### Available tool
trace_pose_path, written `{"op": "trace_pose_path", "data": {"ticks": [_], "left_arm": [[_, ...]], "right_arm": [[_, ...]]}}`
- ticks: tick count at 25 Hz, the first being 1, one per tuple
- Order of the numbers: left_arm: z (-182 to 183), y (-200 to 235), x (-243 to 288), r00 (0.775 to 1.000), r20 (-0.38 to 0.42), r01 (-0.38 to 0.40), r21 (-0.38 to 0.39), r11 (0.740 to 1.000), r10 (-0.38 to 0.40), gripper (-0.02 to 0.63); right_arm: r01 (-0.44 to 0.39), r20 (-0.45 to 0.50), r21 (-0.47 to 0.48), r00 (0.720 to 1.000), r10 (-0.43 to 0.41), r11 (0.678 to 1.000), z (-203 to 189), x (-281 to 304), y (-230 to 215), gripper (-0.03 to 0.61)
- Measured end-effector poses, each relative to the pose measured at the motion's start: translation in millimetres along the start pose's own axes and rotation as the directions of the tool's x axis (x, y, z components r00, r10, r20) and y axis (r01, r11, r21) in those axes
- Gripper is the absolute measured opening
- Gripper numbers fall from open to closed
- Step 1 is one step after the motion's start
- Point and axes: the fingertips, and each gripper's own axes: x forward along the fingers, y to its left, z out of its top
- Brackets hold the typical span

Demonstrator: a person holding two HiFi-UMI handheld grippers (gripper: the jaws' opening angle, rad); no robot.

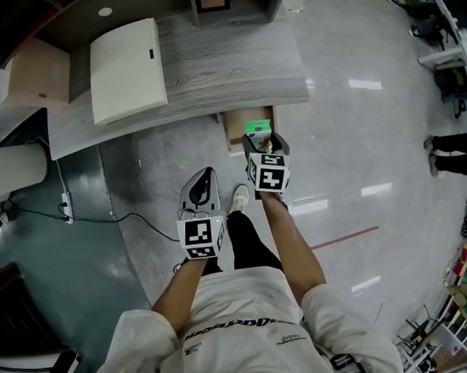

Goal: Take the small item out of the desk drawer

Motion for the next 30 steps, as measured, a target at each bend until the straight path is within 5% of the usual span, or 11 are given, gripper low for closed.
{"op": "trace_pose_path", "data": {"ticks": [30], "left_arm": [[104.3, -14.7, -102.9, 0.986, 0.13, 0.094, 0.088, 0.992, -0.105, 0.015]], "right_arm": [[-0.018, 0.25, -0.032, 0.968, 0.025, 0.999, 71.0, -196.6, 70.9, 0.331]]}}
